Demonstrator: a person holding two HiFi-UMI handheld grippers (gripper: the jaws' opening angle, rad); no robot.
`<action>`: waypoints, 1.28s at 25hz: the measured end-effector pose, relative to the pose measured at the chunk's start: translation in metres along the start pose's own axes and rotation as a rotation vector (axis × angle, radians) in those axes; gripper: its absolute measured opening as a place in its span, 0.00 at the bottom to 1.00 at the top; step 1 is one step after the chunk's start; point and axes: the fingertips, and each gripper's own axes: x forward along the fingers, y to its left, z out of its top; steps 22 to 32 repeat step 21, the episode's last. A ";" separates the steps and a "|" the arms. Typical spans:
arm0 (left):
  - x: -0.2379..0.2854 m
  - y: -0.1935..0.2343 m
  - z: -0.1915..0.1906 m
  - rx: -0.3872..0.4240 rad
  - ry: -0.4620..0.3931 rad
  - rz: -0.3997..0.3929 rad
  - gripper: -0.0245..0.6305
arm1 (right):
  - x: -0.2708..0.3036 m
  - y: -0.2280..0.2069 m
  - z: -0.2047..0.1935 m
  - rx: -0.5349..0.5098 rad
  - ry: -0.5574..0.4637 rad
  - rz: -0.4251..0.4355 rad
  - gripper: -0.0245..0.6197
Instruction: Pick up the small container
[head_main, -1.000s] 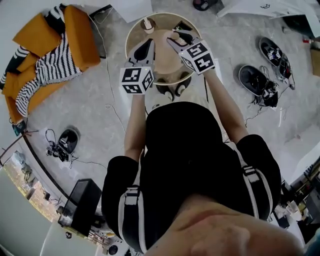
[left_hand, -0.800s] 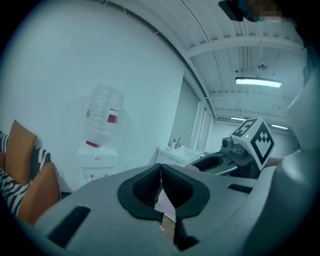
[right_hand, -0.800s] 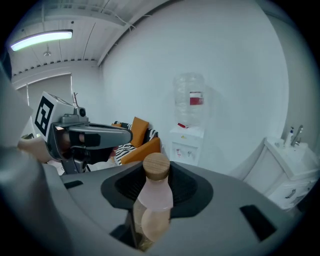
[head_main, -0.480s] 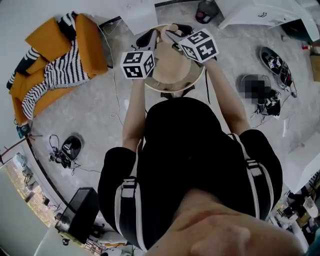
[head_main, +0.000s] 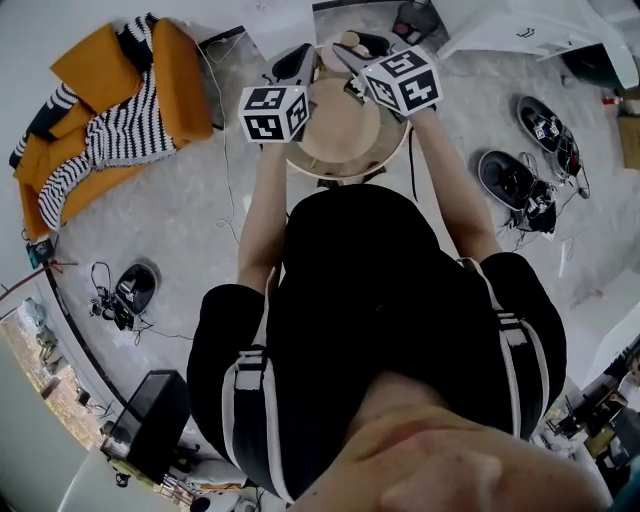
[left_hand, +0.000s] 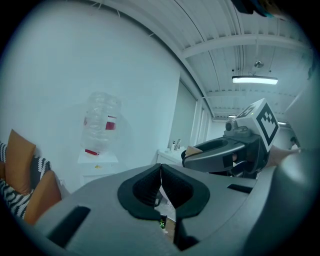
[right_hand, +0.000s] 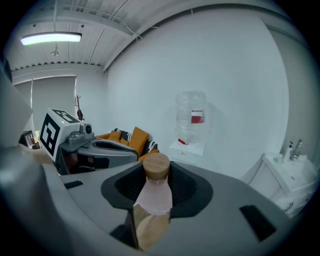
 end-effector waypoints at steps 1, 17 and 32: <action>0.000 0.000 0.000 -0.002 0.000 -0.001 0.07 | 0.000 0.001 0.000 -0.004 0.001 0.003 0.26; -0.005 -0.008 -0.007 -0.019 0.009 -0.012 0.07 | -0.009 0.011 -0.001 -0.016 -0.018 0.025 0.26; -0.005 -0.008 -0.005 -0.020 0.006 -0.012 0.07 | -0.008 0.011 0.001 -0.020 -0.027 0.027 0.26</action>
